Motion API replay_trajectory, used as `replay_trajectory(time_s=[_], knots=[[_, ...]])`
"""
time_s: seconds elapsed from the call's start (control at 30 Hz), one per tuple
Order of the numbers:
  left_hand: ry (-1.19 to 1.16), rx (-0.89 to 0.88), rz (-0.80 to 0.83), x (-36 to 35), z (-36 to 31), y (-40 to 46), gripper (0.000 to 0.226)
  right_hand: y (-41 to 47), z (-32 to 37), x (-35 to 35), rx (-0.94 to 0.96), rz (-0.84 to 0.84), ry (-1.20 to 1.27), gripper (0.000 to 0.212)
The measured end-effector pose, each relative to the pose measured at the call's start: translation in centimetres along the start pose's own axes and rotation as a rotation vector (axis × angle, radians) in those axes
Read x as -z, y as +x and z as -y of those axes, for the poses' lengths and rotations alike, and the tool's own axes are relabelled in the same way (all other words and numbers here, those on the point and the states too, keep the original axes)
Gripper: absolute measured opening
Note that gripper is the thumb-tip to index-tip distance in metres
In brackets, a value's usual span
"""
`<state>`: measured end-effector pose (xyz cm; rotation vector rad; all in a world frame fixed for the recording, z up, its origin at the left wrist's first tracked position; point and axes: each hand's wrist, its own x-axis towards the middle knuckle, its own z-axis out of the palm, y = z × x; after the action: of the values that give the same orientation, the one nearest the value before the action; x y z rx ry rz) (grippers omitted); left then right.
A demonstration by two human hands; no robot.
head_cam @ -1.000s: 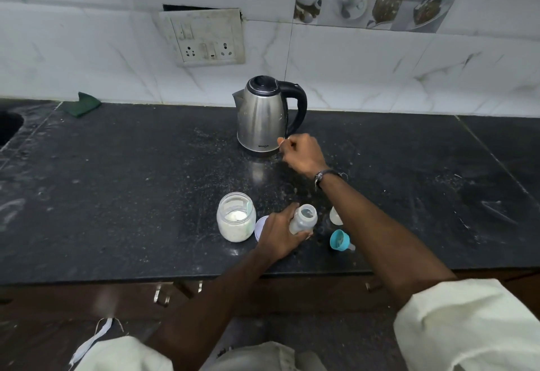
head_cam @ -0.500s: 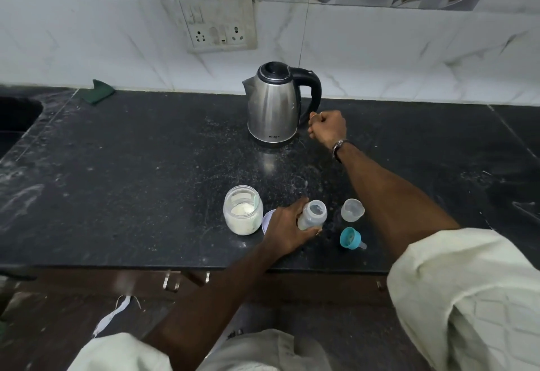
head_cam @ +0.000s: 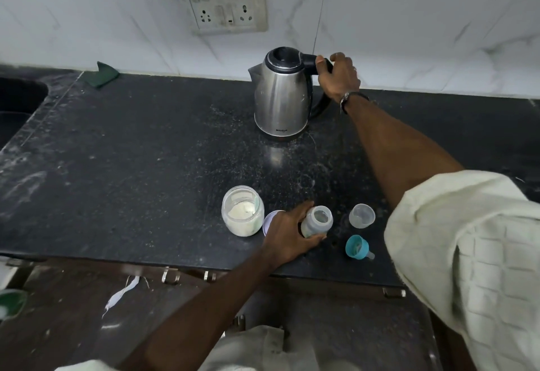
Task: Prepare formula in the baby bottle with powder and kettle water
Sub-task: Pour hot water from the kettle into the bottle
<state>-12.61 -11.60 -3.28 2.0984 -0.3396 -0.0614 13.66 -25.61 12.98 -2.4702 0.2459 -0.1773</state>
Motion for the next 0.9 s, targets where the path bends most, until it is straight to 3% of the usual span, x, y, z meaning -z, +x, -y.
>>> replay_trajectory(time_s=[0.1, 0.27, 0.43, 0.6, 0.9], knots=[[-0.008, 0.002, -0.003, 0.0, -0.3, -0.1, 0.078, 1.5, 0.3, -0.3, -0.014, 0.078, 0.05, 0.063], [-0.018, 0.006, -0.01, 0.2, -0.5, -0.2, 0.079, 2.3, 0.3, -0.5, -0.103, 0.058, 0.22, 0.071], [-0.039, 0.025, -0.006, 0.2, -0.6, -0.3, 0.08, 2.7, -1.0, -1.1, -0.18, 0.059, 0.337, 0.098], [-0.059, 0.028, 0.0, 0.2, -0.7, -0.3, 0.082, 0.2, -0.3, -1.1, -0.209, -0.033, 0.382, 0.057], [-0.058, 0.014, -0.003, 0.0, -0.6, -0.3, 0.07, -4.4, -2.3, -0.4, -0.179, -0.179, 0.399, 0.045]])
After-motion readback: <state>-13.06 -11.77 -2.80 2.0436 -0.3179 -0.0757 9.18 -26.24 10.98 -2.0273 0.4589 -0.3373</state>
